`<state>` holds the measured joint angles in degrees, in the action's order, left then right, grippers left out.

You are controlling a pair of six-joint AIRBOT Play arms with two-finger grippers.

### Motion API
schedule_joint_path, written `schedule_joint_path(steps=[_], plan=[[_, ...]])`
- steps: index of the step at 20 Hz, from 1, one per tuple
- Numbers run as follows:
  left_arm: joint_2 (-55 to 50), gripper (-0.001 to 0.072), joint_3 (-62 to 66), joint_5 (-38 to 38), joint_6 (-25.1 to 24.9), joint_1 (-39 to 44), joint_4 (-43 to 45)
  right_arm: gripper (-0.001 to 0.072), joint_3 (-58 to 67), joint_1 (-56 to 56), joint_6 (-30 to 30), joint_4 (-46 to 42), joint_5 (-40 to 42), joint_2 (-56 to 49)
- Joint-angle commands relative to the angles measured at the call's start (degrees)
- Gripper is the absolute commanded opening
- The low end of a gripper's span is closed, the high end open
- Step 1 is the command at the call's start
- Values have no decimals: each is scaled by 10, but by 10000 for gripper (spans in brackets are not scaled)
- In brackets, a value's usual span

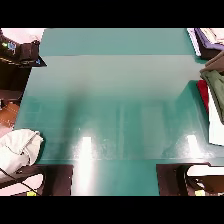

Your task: Fold the shirts.

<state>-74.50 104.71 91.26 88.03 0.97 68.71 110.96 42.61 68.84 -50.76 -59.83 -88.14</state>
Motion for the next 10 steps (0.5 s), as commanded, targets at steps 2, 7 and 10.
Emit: schedule_joint_path(steps=[2, 7, 10], plan=[[0, 32, 0, 0, -14, 0, -1, 11, -16, 3, 21, -86, -44, 49], [0, 32, 0, -3, -36, 0, 0, 13, -16, 3, 114, -227, -209, 65], [0, 32, 0, -3, -46, 0, 0, 14, -16, 3, 180, -338, -313, 65]])
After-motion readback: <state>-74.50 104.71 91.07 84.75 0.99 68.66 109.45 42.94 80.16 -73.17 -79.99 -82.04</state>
